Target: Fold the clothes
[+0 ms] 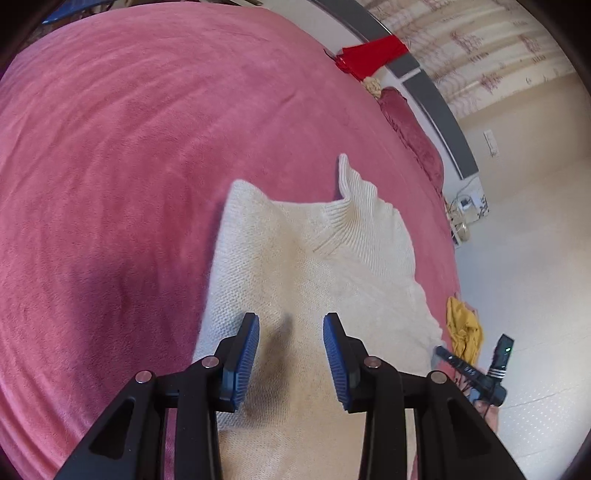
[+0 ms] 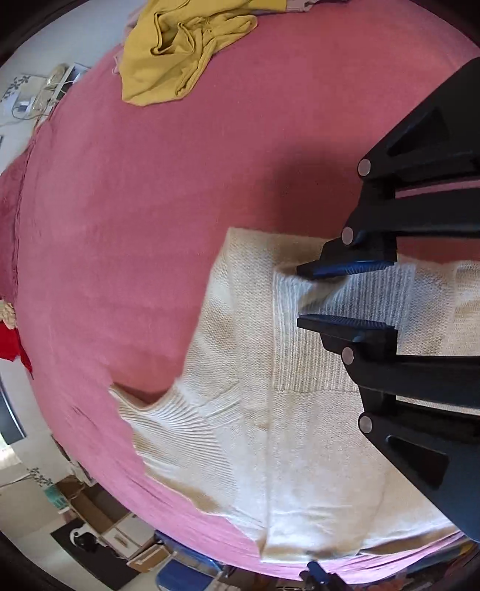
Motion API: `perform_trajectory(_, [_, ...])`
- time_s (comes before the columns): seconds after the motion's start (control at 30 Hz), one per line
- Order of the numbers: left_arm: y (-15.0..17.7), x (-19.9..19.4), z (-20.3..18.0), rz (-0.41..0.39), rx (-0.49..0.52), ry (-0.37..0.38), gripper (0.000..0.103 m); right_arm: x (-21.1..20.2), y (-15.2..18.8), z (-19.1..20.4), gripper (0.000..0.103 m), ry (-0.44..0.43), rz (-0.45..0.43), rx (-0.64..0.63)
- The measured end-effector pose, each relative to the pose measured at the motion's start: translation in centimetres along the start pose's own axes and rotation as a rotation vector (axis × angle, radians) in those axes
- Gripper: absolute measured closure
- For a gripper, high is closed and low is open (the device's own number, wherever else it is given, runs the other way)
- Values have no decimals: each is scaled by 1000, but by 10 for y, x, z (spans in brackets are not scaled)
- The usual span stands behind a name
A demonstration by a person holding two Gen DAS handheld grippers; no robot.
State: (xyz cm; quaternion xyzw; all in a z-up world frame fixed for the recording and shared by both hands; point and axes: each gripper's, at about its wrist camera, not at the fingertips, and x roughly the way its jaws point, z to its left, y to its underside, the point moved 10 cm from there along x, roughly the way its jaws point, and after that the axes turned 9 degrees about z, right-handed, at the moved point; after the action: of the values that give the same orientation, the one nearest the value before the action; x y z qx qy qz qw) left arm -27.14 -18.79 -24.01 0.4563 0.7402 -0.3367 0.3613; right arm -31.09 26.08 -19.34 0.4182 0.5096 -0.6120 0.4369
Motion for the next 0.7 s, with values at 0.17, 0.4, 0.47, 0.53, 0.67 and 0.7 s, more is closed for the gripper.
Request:
perform_trajectory(0.17, [-5,13,13,17,7,-103,67,-37,4,8,74,-63,-108,22])
perform_trajectory(0.4, [15,-35,-4,-42,13,109,67,10,32,26,73,-60,53,-33])
perform_trajectory(0.47, [24,-47,-10,-53,21,170,67,-7,32,33,72,-144,7,-8])
perform_trajectory(0.53, [46,-43,-21,-24,47,226,67,-16,39,46,71,-199,5,-19])
perform_trajectory(0.67, [85,-15,-16,76,-34,270,68,-13,51,61,68,-209,28,-46])
perform_trajectory(0.7, [93,-12,-8,77,-56,249,68,-9,52,61,68,-196,36,-48])
